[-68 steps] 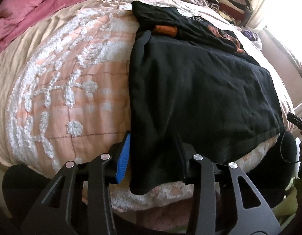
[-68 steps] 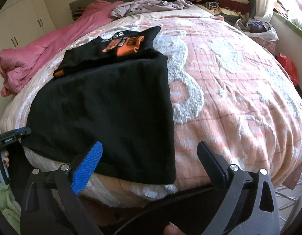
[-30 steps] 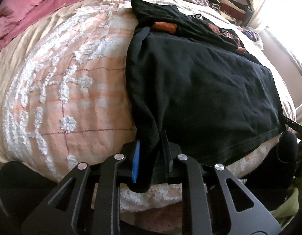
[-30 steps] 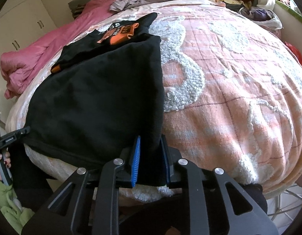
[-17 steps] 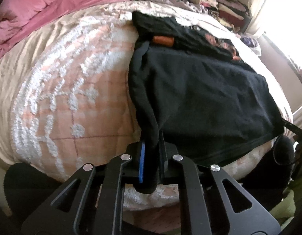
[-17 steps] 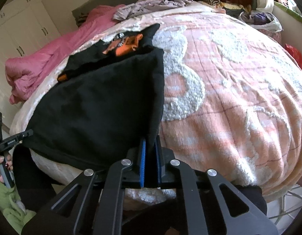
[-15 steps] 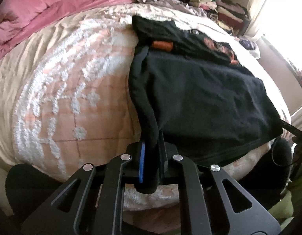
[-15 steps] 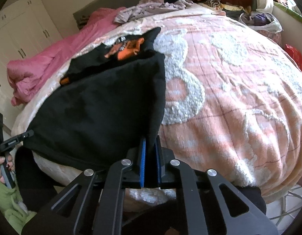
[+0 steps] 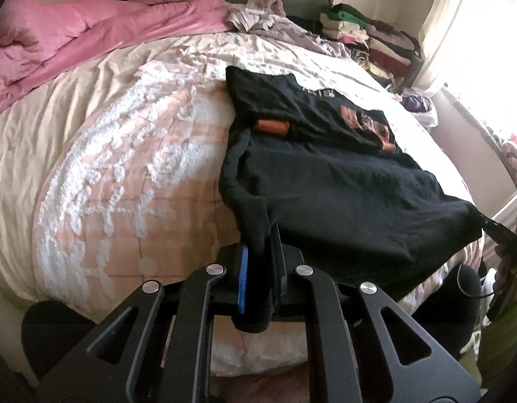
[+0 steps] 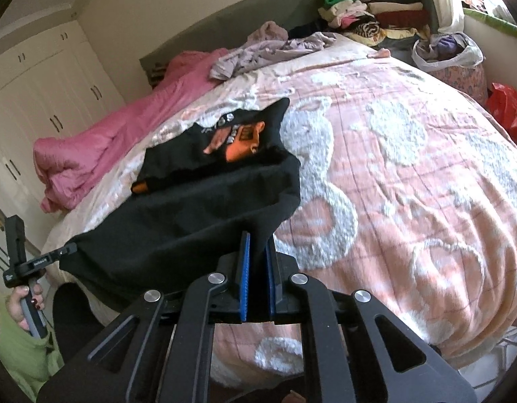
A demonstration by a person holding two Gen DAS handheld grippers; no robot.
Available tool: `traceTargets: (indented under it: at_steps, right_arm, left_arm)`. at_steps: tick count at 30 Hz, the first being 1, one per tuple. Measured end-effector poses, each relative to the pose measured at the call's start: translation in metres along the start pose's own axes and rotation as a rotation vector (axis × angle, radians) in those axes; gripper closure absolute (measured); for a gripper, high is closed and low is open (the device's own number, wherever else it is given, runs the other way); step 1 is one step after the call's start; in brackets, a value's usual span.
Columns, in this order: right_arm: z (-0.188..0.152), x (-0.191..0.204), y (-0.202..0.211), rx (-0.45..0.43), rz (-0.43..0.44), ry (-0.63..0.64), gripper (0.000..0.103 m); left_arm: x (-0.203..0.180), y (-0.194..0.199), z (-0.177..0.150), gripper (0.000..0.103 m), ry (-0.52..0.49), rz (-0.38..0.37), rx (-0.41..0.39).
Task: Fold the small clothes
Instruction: 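Lift the hem with both tools and fold it over toward the collar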
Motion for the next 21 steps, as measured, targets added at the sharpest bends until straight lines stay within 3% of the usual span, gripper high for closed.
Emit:
traceTargets:
  at_steps: [21]
  right_arm:
    - [0.077,0.013,-0.031,-0.116,0.005,0.004,0.095]
  left_arm:
    - [0.002,-0.023,0.085,0.098,0.058,-0.019,-0.115]
Point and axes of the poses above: each gripper's, at about its wrist camera, not at the fingertips, and y roughly against the way its jaws point, x to its left, z to its top, the point moved 8 cm from there along -y, roughly the way its jaws point, and after that the axes turned 15 degrees about -x, right-handed, at the moved point
